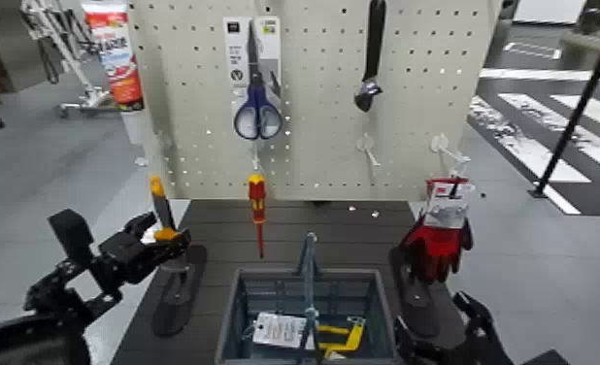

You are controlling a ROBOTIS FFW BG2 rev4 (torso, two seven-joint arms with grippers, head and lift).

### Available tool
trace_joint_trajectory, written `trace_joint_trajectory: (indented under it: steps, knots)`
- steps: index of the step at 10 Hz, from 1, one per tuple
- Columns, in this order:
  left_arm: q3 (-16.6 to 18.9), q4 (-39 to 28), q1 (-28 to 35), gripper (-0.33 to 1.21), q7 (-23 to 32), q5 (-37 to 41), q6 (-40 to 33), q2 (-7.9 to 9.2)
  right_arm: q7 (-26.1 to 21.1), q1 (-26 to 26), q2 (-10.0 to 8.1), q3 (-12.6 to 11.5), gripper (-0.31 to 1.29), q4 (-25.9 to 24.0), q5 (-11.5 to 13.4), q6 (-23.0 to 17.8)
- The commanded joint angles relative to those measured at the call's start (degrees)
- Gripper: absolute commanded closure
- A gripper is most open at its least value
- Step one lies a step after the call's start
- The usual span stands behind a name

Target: Put the yellow paint brush into the crate.

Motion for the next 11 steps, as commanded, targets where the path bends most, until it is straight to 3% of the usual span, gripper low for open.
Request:
trace_joint_trajectory:
  steps: [1, 3, 4, 7, 8, 11]
  knots:
    - [-0.44, 0.83, -0.64, 0.24, 0.01, -0.17, -0.62, 0.01, 0.08, -0.13, -0.03, 0.17, 0.15, 0.11, -0.18, 0.09]
    - [-0.53, 1.27, -1.17, 0.27, 0.36, -1.05, -1.33, 0.01, 0.17, -0.31, -0.11, 0.35, 0.15, 0.37, -0.45, 0.09]
    - [-0.71, 1.62, -1.52, 0.36, 0.45, -1.4, -1.33, 0.01, 0.17, -0.39, -0.2, 0.44, 0.15, 0.37, -0.53, 0.09]
    - [-0.97, 1.27, -1.96, 1.03, 0.45, -2.63, 0.25, 0.01, 0.17, -0.39, -0.2, 0.35, 0.14, 0.37, -0.62, 0.09]
    - [-0.88, 1.18, -1.96, 1.17, 0.8, -2.63, 0.34, -0.08, 0.17, -0.39, -0.29, 0.35, 0.14, 0.37, -0.62, 0.09]
    - [-0.97, 0.74, -2.05, 1.17, 0.89, -3.16, 0.96, -0.08, 0.17, -0.39, -0.29, 0.35, 0.14, 0.37, -0.71, 0.09]
